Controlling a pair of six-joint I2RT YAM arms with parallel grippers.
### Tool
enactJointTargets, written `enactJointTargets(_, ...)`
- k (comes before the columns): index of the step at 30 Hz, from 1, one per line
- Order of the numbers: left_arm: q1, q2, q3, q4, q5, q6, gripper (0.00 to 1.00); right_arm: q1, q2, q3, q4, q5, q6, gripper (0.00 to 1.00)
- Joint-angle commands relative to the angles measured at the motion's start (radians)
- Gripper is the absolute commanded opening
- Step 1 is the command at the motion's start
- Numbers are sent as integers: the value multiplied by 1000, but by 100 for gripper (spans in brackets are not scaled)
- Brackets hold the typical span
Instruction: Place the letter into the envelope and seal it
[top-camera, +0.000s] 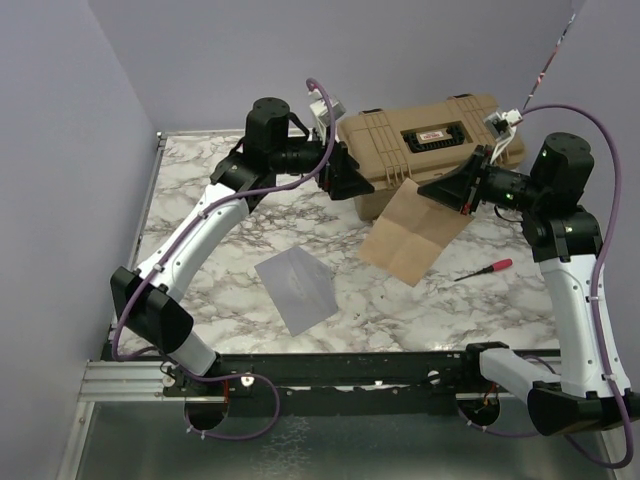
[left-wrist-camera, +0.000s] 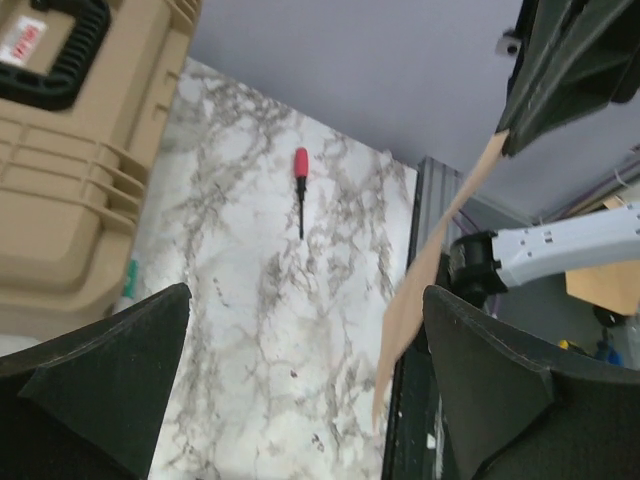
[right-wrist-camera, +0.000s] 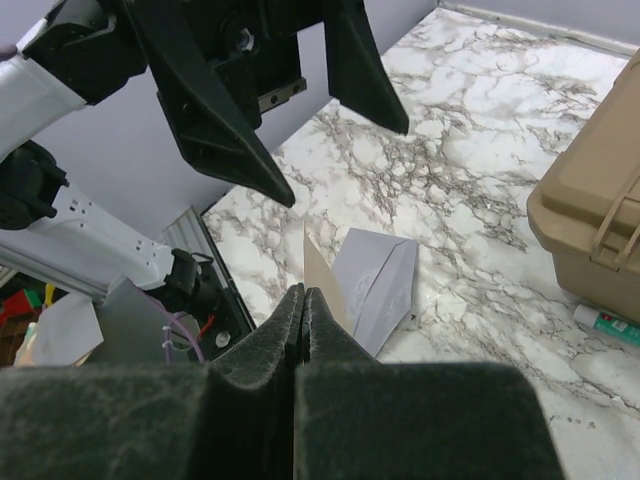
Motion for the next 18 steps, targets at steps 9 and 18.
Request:
enactJointTargets(9,-23,-38,-237,163,110,-154,99,4,14,-49,90,84,106,0)
enactJointTargets(18,-39,-21,-386,472,56,-292,98,4,37,-67,186,69,184,0)
